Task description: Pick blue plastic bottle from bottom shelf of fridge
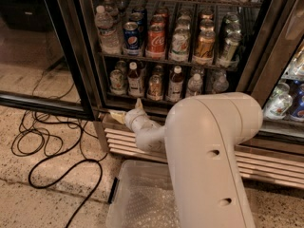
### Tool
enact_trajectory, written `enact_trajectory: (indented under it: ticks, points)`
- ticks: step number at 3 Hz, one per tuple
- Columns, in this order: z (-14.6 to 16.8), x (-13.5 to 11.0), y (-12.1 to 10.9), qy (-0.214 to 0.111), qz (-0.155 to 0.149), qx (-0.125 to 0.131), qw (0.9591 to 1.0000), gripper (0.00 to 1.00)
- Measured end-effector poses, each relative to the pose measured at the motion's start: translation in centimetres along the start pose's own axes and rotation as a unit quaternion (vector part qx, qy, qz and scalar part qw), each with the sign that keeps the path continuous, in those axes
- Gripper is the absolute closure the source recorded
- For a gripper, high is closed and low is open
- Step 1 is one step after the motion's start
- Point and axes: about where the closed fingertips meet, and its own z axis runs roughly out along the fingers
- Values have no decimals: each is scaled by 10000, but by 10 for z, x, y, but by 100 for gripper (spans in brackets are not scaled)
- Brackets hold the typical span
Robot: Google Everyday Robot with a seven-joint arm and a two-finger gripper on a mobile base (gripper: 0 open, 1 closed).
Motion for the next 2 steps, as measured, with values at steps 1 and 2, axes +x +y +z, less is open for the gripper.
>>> enact_trajectory:
  ticks: [1,2]
  points:
    - [3,-8,-7,-229,22,165,9996,30]
    - [5,-15,-11,-379,26,264,9989,38]
